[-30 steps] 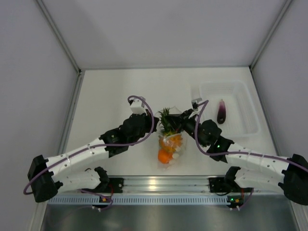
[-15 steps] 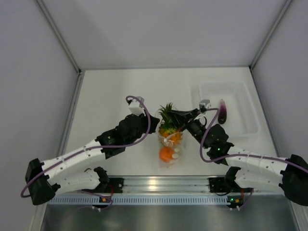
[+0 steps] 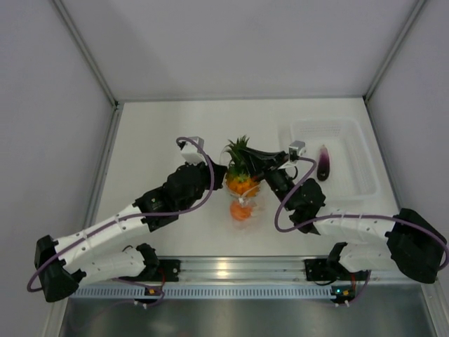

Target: Open the zip-top bag and remove the fake food

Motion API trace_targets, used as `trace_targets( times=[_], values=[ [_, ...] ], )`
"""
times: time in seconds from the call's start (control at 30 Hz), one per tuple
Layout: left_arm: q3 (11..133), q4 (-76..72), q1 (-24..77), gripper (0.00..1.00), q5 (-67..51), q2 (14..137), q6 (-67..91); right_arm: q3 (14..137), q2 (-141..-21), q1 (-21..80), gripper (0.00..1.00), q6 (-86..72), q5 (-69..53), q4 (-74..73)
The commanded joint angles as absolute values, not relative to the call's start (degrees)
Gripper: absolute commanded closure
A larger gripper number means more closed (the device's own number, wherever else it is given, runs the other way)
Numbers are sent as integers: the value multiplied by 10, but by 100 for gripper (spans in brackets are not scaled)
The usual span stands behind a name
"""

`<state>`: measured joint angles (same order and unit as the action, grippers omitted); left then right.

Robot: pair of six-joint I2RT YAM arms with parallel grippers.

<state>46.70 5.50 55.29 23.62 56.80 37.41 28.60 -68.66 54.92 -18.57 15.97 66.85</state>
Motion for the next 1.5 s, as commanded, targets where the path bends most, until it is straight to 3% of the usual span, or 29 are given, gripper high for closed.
trace_targets(
  times=[0.0,0.13,0.4,0.73,0.9,1.03,1.13,1.2,1.37,1.47],
  values=[
    [504,82,556,100,278,576,358,352,-672,560,100,-186,149,757],
    [523,133,555,100,363,585,378,390,-626,560,100,-193,138,621],
    [514,164,553,100,395,570,428,374,-579,558,100,-225,152,604],
    [519,125,554,100,275,578,435,352,-687,557,100,-213,104,804],
    [534,120,554,100,236,587,414,397,-740,557,100,-174,102,809],
    [520,126,554,100,277,573,410,410,-726,555,100,-167,133,799],
    [520,159,553,100,345,565,417,429,-674,553,100,-172,147,689],
    [524,179,550,100,382,563,419,450,-629,552,100,-175,155,540],
    [543,201,525,100,369,562,423,486,-526,531,100,-179,149,368],
    [573,231,511,100,365,569,418,537,-477,518,100,-161,165,189]
  ],
)
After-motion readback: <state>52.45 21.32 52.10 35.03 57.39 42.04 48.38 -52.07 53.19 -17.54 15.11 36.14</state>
